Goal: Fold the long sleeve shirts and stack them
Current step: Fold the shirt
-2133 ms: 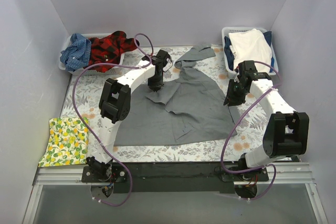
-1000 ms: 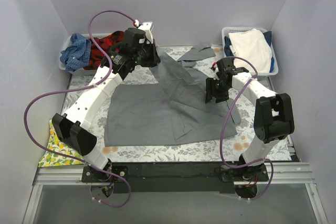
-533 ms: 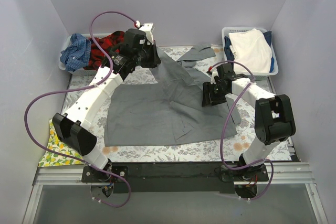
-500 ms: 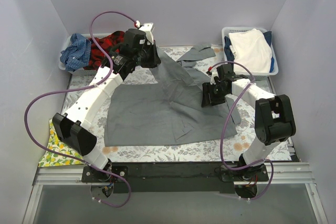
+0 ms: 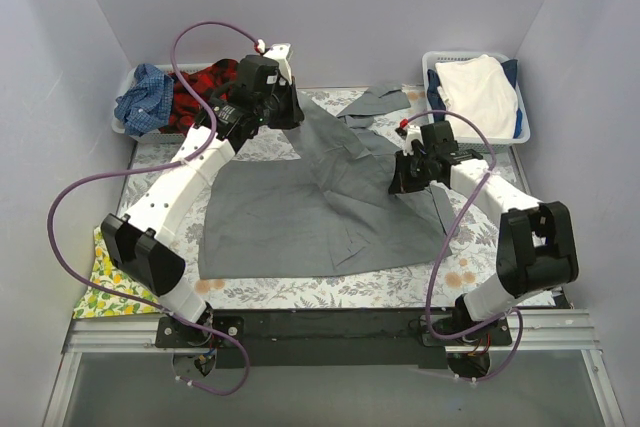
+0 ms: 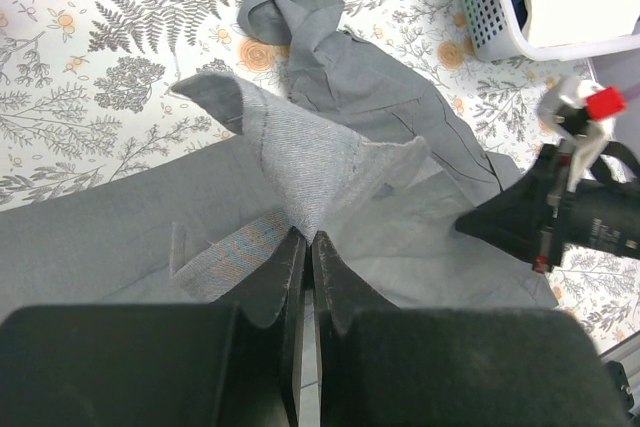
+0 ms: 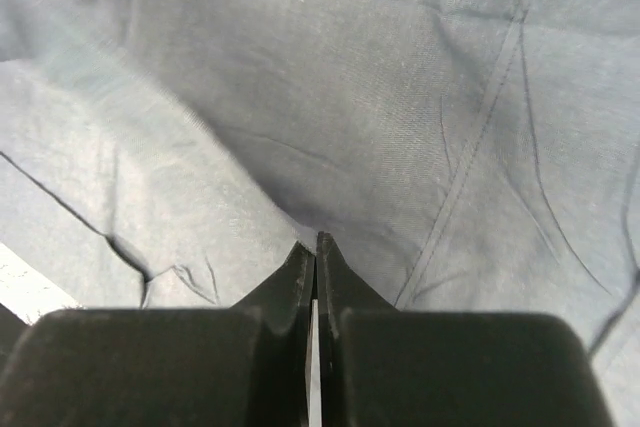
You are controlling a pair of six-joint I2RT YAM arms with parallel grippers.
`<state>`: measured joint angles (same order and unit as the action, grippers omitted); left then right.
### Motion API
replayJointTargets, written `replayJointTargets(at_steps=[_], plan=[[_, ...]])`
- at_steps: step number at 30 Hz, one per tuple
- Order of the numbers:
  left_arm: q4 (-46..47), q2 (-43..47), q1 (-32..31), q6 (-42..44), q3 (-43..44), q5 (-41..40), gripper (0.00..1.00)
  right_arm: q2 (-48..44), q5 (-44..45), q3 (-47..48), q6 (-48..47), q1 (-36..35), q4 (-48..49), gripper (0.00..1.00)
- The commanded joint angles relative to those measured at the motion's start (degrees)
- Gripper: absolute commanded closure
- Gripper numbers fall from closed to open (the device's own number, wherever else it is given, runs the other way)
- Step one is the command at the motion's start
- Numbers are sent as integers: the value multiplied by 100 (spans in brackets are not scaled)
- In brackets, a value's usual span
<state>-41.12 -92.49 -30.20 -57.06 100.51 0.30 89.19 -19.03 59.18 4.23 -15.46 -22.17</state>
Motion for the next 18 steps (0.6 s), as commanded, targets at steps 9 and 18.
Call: replayJointTargets(at_steps=[9, 18], plan=[[341, 55, -21, -323, -496, -608, 100, -1123, 1050, -372, -177, 0, -15, 99], [763, 538, -21, -333, -892, -1252, 100, -1053, 549, -618, -159, 0, -15, 58]])
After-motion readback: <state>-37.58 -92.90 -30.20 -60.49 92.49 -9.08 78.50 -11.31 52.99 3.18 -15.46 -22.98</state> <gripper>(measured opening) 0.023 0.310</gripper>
